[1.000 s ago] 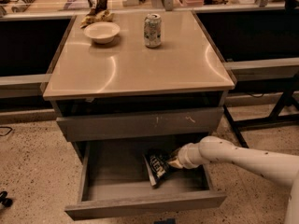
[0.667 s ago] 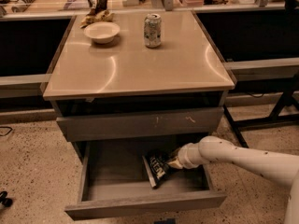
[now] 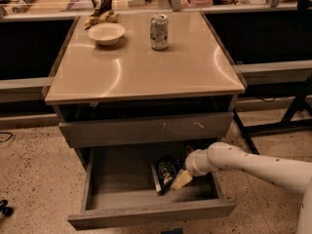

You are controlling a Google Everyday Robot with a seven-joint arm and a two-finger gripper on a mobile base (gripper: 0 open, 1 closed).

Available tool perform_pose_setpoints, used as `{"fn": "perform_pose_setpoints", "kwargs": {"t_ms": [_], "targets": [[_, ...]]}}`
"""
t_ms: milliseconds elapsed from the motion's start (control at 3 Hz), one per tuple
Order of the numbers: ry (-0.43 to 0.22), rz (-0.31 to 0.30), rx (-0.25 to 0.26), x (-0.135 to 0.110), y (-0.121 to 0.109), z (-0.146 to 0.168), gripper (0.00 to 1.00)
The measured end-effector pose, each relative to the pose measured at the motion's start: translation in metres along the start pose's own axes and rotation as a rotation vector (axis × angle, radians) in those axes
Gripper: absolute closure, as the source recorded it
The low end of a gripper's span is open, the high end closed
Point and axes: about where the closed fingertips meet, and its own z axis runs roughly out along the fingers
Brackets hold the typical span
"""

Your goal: Place blue chip bag into middle drawer

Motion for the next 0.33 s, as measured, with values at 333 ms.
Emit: {"fn": "perform_pose_setpoints", "kwargs": {"t_ms": [333], "targets": [[0.000, 0.000, 0.000, 0.0000, 0.0000, 0.0000, 0.00]]}}
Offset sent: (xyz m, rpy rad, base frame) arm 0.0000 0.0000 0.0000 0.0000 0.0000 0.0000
